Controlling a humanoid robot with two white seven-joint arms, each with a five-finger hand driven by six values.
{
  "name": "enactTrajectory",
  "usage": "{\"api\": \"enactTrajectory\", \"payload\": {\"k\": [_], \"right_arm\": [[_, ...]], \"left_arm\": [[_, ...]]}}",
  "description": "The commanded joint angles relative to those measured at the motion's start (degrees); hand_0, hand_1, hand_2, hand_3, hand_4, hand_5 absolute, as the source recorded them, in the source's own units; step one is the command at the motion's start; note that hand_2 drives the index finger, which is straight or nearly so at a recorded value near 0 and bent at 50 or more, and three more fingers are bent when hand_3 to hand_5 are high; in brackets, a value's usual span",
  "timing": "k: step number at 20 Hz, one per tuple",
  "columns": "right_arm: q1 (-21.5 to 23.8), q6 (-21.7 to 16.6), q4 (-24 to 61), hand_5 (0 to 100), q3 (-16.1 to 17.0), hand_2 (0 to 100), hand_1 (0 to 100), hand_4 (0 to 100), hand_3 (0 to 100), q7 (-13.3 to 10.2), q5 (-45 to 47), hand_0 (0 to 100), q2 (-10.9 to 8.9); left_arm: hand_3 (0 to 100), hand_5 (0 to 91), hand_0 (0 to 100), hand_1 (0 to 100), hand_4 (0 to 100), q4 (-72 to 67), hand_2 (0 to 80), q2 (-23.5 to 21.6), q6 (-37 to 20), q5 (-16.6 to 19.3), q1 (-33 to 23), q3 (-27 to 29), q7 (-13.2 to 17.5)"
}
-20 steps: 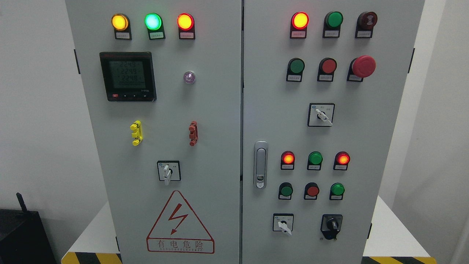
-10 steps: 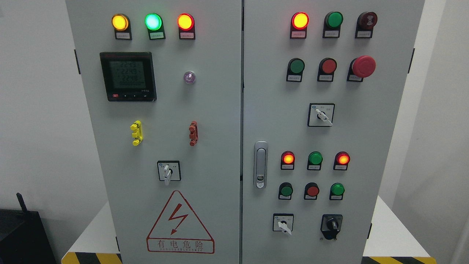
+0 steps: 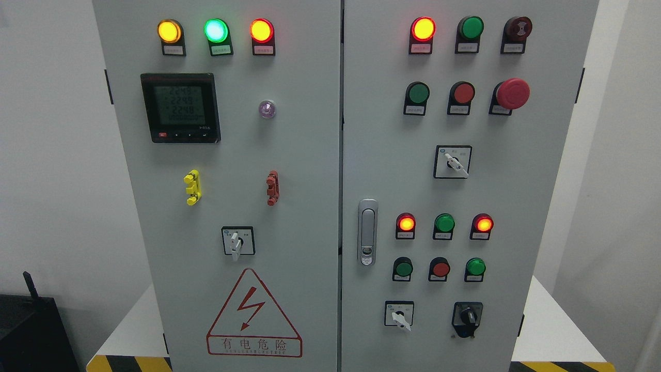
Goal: Turn on light switch 1
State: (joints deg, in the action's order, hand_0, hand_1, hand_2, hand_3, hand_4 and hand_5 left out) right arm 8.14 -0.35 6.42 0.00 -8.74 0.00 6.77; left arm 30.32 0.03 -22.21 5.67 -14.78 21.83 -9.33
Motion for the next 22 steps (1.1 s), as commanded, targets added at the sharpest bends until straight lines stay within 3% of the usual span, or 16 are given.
{"api": "enactTrajectory", "payload": {"k": [1,5,11,17,22], "right_arm": [[-0.1,0.0,0.0,0,-0.6,0,39,0,0,0.0,0.4,12,0.0],[0.0,0.0,0.0,0,-0.6,0,39,0,0,0.0,0.4,12,0.0],[0.0,0.0,0.0,0,-0.6,0,39,0,0,0.0,0.4,12,0.0],[0.0,0.0,0.0,0,-0.6,0,39,0,0,0.0,0.4,12,0.0],[0.0,0.0,0.0,0,-0.6,0,39,0,0,0.0,0.4,12,0.0]], "left_arm": [[42,7.2,30,7,46,12.6,20.0,0.7,-1.3,0.2,-0.9,7.9,-0.8],[50,15.2,35,15,55,23.1,23.5,1.1,-2.1,0.1,-4.2,10.2,-0.6],[58,23.1,42,24,64,32.4,30.7,1.1,-5.3,0.3,-4.4,13.2,0.0],[61,28.3,45,27,67,42.8,33.6,1.0,-5.4,0.7,-4.4,12.5,5.8],[65,35.0,45,27,70,52.9,35.6,0.9,-5.2,5.3,-4.4,12.3,7.7]]}}
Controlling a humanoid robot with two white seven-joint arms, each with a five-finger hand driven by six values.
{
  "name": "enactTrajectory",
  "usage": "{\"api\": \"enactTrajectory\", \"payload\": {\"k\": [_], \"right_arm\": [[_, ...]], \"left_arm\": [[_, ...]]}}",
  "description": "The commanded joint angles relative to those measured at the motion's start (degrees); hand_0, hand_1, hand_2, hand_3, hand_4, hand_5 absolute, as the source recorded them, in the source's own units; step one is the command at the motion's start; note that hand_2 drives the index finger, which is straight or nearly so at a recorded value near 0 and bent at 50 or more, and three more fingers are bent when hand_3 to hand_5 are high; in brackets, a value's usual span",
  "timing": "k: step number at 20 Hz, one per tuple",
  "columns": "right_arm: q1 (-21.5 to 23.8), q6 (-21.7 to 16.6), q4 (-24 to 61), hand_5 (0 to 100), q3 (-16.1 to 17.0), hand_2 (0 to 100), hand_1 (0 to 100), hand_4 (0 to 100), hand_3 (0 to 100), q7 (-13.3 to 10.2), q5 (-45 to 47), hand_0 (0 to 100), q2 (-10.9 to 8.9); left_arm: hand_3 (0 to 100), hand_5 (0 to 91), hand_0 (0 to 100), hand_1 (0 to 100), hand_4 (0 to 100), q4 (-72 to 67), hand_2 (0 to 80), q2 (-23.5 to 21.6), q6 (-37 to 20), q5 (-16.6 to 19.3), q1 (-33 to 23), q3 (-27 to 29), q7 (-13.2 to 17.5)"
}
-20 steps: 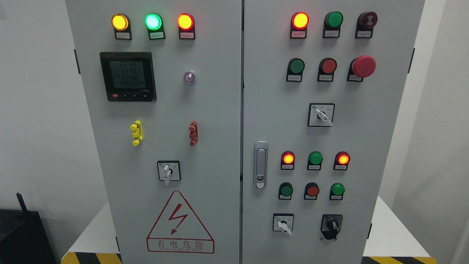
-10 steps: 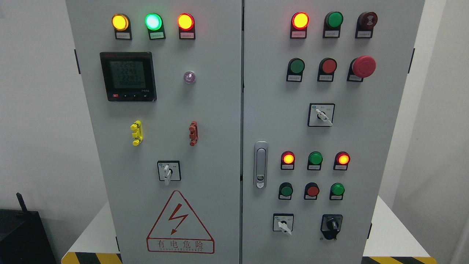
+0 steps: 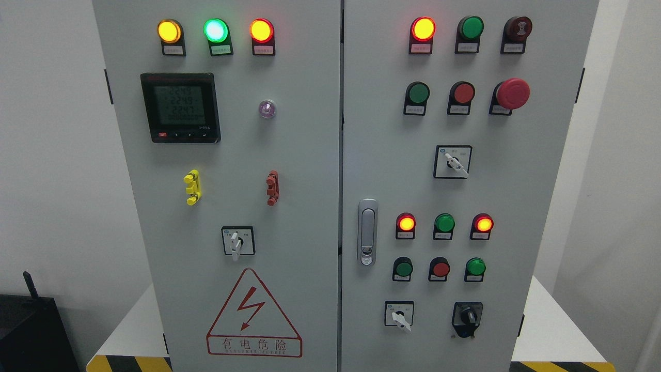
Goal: Turn on light switch 1
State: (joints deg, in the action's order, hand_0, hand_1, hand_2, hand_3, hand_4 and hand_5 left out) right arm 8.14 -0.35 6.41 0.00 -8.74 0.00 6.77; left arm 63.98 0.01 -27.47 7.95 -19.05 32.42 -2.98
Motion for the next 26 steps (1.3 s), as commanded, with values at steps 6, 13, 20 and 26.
{"api": "enactTrajectory", "payload": {"k": [6,13,20,26], "right_arm": [[0.0,0.0,0.0,0,-0.6,0,39,0,0,0.0,0.4,12,0.0],[0.0,0.0,0.0,0,-0.6,0,39,0,0,0.0,0.4,12,0.0],[0.0,0.0,0.0,0,-0.6,0,39,0,0,0.0,0.4,12,0.0],[0.0,0.0,0.0,0,-0.6,0,39,0,0,0.0,0.4,12,0.0]], "left_arm": [[70,46.4,46,28,75,32.2,39.0,1.0,0.3,8.6,0.0,-1.4,4.3],[74,58.2,43,28,80,39.4,41.6,1.0,0.5,11.3,0.9,-7.6,4.9],[76,59.3,41,30,82,41.9,43.1,1.1,0.7,13.0,3.9,-14.0,4.8],[77,60.3,38,38,82,41.9,43.7,2.3,5.6,17.5,8.2,-19.1,3.9]]}}
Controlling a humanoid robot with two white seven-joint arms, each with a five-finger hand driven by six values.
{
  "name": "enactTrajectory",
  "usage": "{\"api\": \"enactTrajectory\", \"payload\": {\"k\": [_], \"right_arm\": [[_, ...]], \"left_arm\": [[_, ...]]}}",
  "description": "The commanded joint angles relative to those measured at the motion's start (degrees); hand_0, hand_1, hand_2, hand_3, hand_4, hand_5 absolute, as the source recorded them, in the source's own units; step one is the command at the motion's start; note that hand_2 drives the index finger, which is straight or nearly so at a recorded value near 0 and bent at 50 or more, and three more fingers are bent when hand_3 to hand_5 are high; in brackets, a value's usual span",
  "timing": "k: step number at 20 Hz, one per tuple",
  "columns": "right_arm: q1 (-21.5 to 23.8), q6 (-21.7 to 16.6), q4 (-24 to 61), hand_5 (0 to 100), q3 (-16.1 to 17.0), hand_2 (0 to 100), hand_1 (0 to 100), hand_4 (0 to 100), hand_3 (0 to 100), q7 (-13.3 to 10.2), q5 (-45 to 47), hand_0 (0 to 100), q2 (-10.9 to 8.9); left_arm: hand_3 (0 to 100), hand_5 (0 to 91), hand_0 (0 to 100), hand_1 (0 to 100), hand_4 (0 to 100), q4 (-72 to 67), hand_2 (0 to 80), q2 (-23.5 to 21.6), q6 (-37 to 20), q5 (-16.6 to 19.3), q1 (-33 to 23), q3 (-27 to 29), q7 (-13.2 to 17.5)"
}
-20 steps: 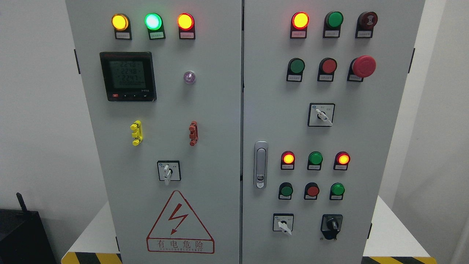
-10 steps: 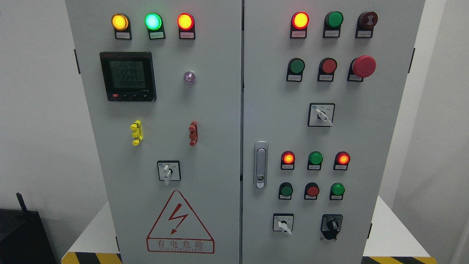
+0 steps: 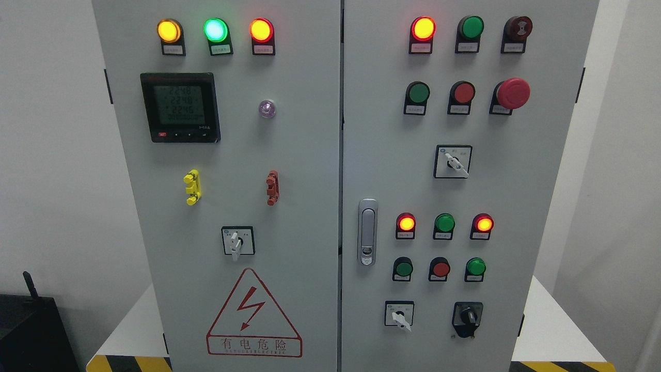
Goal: Turn on light switch 1
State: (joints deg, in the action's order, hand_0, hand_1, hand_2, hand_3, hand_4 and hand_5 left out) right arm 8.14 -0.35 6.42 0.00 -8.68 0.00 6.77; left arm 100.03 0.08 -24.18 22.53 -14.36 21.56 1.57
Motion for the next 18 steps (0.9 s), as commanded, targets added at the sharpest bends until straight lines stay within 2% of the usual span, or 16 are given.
{"api": "enactTrajectory", "payload": {"k": [1,3,9,13,15,18], "right_arm": [[0.0,0.0,0.0,0,-0.6,0,39,0,0,-0.1,0.4,12,0.0],[0.0,0.0,0.0,0,-0.6,0,39,0,0,-0.1,0.4,12,0.0],[0.0,0.0,0.0,0,-0.6,0,39,0,0,-0.1,0.4,12,0.0],[0.0,0.0,0.0,0,-0.6,0,39,0,0,-0.1,0.4,12,0.0],[0.0,0.0,0.0,0,-0.6,0,39,0,0,-0.1,0.4,12,0.0],[0.0,0.0,0.0,0,-0.6,0,39,0,0,-0.1,0.4,12,0.0]], "left_arm": [[77,60.8,37,39,82,6.0,43.8,2.6,3.4,3.0,4.2,-9.2,-1.2],[78,62.2,32,42,83,5.9,43.8,2.6,5.7,3.1,5.2,-10.7,-2.4],[81,65.5,30,45,86,6.1,45.0,3.3,11.4,3.5,8.6,-13.7,-3.5],[84,71.3,30,47,88,6.2,47.6,4.7,20.5,4.4,16.2,-17.5,-3.6],[85,71.8,30,47,88,6.1,47.8,4.9,23.2,5.3,18.7,-20.5,-3.7],[86,72.2,29,48,88,6.0,47.9,5.0,25.6,5.9,21.3,-24.4,-5.6]]}}
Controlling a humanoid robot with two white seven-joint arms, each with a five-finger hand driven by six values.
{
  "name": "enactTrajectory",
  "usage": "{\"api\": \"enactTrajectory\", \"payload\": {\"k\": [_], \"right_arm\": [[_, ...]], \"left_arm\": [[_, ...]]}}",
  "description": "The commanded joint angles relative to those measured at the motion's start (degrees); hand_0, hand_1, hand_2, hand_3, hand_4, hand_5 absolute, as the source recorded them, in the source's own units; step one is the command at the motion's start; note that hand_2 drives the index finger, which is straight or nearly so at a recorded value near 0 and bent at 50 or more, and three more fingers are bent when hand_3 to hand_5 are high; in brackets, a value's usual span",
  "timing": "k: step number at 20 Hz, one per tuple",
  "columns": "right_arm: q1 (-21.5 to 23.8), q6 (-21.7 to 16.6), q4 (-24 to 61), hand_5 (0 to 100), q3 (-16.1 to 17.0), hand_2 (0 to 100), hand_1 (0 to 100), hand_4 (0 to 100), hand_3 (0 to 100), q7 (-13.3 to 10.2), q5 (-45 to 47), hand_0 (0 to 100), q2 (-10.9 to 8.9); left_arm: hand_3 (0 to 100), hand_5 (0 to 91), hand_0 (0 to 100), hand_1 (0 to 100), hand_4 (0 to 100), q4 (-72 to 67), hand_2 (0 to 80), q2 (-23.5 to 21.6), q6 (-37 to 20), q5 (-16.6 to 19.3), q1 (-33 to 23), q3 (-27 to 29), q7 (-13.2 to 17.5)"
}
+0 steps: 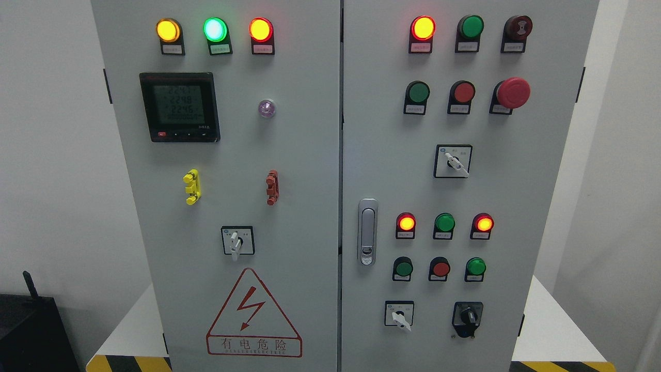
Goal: Turn on light switch 1
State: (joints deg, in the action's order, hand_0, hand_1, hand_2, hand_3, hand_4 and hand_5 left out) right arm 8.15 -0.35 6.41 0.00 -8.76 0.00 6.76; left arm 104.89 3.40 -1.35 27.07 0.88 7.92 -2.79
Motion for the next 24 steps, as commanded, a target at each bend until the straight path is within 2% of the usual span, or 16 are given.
{"api": "enactTrajectory", "payload": {"k": [1,5,6,11,13,16,21,24], "right_arm": [[-0.1,0.0,0.0,0,-0.6,0,39,0,0,0.0,0.4,12,-0.08],[0.0,0.0,0.0,0,-0.6,0,39,0,0,0.0,0.4,12,0.01],[-0.1,0.0,0.0,0,-0.6,0,39,0,0,0.0,0.4,12,0.01],[0.0,0.0,0.0,0,-0.6,0,39,0,0,0.0,0.4,12,0.01],[-0.1,0.0,0.0,0,-0.6,0,39,0,0,0.0,0.4,12,0.01],[0.0,0.0,0.0,0,-0.6,0,39,0,0,0.0,0.4,12,0.01],[0.0,0.0,0.0,0,-0.6,0,39,0,0,0.0,0.4,12,0.01],[0.0,0.0,0.0,0,-0.6,0,39,0,0,0.0,0.4,12,0.01]], "left_arm": [[86,72.3,29,48,88,1.1,47.9,1.9,3.9,2.0,7.5,-11.4,-1.9],[88,73.3,29,51,88,1.2,48.4,2.0,6.5,4.2,9.4,-13.9,-3.2],[88,73.6,29,51,88,1.2,48.5,2.1,6.9,4.6,10.0,-14.1,-4.3],[91,77.5,27,52,90,1.2,49.2,2.4,9.8,4.6,13.0,-15.3,-6.0],[91,77.5,27,52,90,1.2,49.1,2.4,10.3,4.6,13.2,-15.5,-8.7],[91,77.6,26,53,90,1.2,48.9,2.5,14.8,4.6,14.6,-16.4,-12.1],[91,78.3,25,54,90,1.1,48.3,2.5,16.7,4.6,15.9,-17.6,-14.3],[91,78.2,23,57,90,1.0,47.4,2.6,20.8,4.6,17.6,-18.3,-17.5]]}}
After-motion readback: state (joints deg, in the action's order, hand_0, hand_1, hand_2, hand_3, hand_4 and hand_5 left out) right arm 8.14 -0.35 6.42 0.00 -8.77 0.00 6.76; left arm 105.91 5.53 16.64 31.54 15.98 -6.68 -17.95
